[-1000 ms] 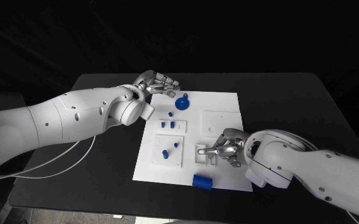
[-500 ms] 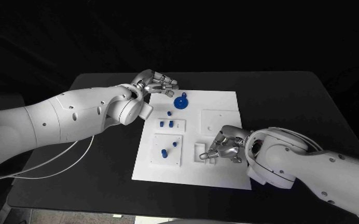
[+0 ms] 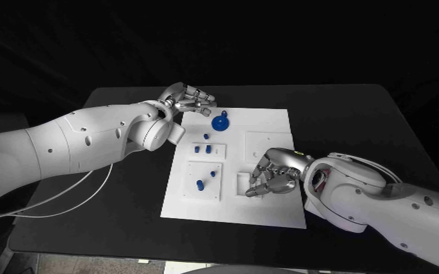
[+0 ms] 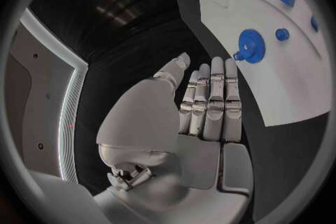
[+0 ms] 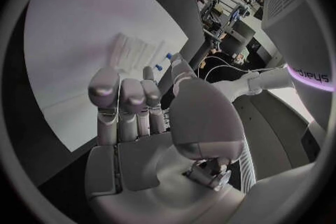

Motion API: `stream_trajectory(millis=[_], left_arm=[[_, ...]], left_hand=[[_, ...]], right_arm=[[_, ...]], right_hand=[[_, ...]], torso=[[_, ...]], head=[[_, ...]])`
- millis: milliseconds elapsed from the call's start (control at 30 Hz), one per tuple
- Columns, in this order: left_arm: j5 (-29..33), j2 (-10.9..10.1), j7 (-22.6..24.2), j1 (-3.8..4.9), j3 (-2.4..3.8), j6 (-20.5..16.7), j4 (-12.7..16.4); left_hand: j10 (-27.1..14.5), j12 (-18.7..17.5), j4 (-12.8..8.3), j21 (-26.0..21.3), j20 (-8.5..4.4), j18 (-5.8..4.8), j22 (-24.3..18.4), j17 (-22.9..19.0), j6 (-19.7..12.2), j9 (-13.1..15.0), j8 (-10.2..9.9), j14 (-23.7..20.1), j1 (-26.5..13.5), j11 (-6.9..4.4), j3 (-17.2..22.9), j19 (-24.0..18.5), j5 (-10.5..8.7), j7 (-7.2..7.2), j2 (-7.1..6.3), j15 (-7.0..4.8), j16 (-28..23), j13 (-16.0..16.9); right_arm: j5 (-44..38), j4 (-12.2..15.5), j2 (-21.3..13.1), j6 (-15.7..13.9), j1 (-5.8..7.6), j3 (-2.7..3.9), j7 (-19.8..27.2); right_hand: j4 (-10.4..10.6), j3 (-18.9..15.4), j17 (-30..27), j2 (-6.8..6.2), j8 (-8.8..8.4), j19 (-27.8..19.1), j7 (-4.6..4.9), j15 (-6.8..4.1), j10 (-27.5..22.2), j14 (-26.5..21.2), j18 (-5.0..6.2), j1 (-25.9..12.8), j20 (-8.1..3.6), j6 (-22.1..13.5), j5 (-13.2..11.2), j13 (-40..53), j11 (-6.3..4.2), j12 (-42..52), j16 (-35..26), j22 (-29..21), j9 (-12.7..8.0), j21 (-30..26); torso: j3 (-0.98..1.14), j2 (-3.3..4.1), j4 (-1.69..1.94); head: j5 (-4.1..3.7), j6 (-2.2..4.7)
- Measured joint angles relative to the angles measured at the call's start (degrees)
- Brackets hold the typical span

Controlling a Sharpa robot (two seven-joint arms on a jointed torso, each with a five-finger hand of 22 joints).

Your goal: Assemble the parts on the task board

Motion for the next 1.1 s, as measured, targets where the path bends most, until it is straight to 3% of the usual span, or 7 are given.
stream_trajectory(millis=[533,767,900,1100], left_arm=[[0.0,-0.1,0.1,0.00,-0.01,0.0,0.1],[0.0,-0.1,0.2,0.00,-0.01,0.0,0.1],[0.0,-0.1,0.2,0.00,-0.01,0.0,0.0],[0.0,-0.1,0.5,0.00,-0.02,0.0,-0.6]], left_hand=[[0.0,0.0,0.0,0.0,0.00,0.00,0.0,0.0,0.0,0.0,0.0,0.0,0.0,0.00,0.0,0.0,0.00,0.00,0.00,0.00,0.0,0.0],[0.0,0.0,0.0,0.0,0.00,0.00,0.0,0.0,0.0,0.0,0.0,0.0,0.0,0.00,0.0,0.0,0.00,0.00,0.00,0.00,0.0,0.0],[0.0,0.0,0.0,0.0,0.00,0.00,-0.1,0.0,0.0,0.0,0.0,0.0,0.0,0.00,0.0,0.0,0.00,0.00,0.00,0.00,0.0,0.0],[0.0,0.0,0.0,0.0,0.00,-0.01,-0.1,0.2,0.0,0.0,0.0,0.3,0.0,-0.05,0.0,0.4,0.00,0.00,0.00,0.06,0.0,0.0]], right_arm=[[-2.9,0.0,-1.0,-0.2,-0.14,0.02,2.7],[-2.9,-0.9,-1.2,-0.8,-0.15,0.21,2.8],[-2.1,-2.2,-1.6,-1.6,-0.16,0.69,2.8],[1.0,-4.9,-2.4,-3.0,-0.14,2.57,3.0]], right_hand=[[0.0,0.0,0.0,0.00,0.00,0.0,0.00,0.01,0.0,0.0,0.00,0.0,0.00,0.0,0.3,0.0,0.00,0.2,0.0,0.0,-0.1,0.2],[2.1,-0.1,-0.1,-0.38,0.00,0.0,-0.01,0.01,0.0,0.0,0.00,-0.4,0.00,0.0,0.7,-0.1,0.00,0.2,0.0,0.0,-0.1,0.2],[3.4,-0.4,-0.1,-0.38,0.00,0.0,-0.01,0.01,0.0,0.0,0.00,-0.4,0.00,0.0,1.0,-0.1,0.00,0.2,0.0,0.0,-0.1,0.2],[4.9,-0.5,-0.2,-0.61,0.00,0.0,-0.01,0.01,0.2,0.0,0.00,-0.6,0.00,0.0,1.0,0.3,0.21,0.9,0.0,0.0,-0.1,0.2]], torso=[[-0.07,-0.01,0.04],[-0.07,-0.01,0.04],[-0.07,-0.03,0.04],[-0.03,-0.03,0.03]], head=[[-0.68,0.80],[-1.14,1.32],[-1.58,1.65],[-2.44,2.33]])
